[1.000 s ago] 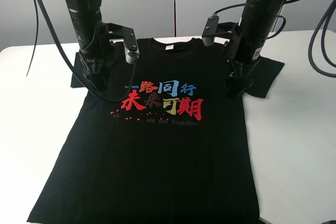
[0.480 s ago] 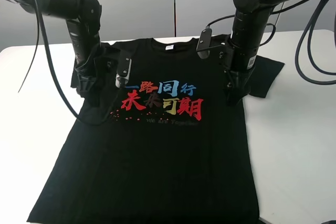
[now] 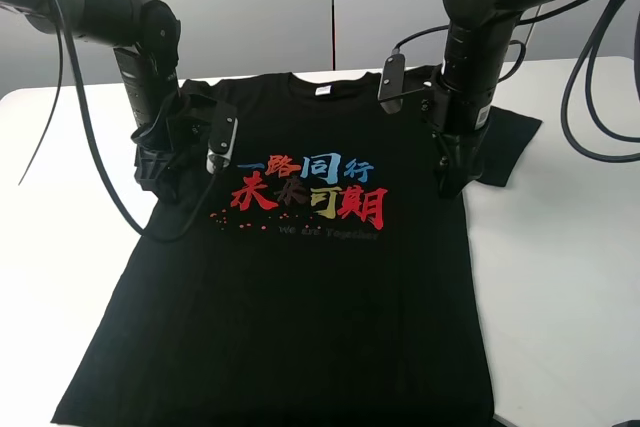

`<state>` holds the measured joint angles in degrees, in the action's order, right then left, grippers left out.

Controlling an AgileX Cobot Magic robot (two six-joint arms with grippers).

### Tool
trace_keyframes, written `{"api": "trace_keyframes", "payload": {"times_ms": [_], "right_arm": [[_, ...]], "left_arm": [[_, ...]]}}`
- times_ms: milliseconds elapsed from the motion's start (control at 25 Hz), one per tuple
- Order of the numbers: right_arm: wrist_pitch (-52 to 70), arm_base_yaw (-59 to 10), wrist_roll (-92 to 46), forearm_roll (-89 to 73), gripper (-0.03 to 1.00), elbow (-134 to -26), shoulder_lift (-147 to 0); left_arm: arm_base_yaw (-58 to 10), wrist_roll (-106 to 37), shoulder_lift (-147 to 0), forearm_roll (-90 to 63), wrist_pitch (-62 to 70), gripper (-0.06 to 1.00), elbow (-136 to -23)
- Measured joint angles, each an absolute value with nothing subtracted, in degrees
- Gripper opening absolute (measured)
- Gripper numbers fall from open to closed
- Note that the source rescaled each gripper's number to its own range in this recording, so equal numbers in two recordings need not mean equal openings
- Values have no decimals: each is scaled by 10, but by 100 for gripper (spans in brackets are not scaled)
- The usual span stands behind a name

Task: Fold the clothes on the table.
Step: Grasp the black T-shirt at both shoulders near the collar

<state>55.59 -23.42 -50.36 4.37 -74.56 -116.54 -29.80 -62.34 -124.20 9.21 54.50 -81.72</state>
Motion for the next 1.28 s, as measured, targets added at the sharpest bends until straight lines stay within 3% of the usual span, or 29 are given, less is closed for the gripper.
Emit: {"api": "trace_keyframes", "payload": {"times_ms": [480, 680, 960, 1280], "right_arm": [[572, -234, -490, 62, 91, -746, -1165], [581, -234, -480, 62, 91, -746, -1165], [583, -234, -474, 53, 91, -746, -1165], [584, -234, -467, 52, 91, -746, -1165]], "left_arm": [[-298, -676, -1242, 89, 523, 100, -816], [-304, -683, -1241, 115, 501, 100, -766], [-309, -601, -1220, 174, 440, 100, -713], [-309, -607, -1218, 155, 432, 100, -710]]}}
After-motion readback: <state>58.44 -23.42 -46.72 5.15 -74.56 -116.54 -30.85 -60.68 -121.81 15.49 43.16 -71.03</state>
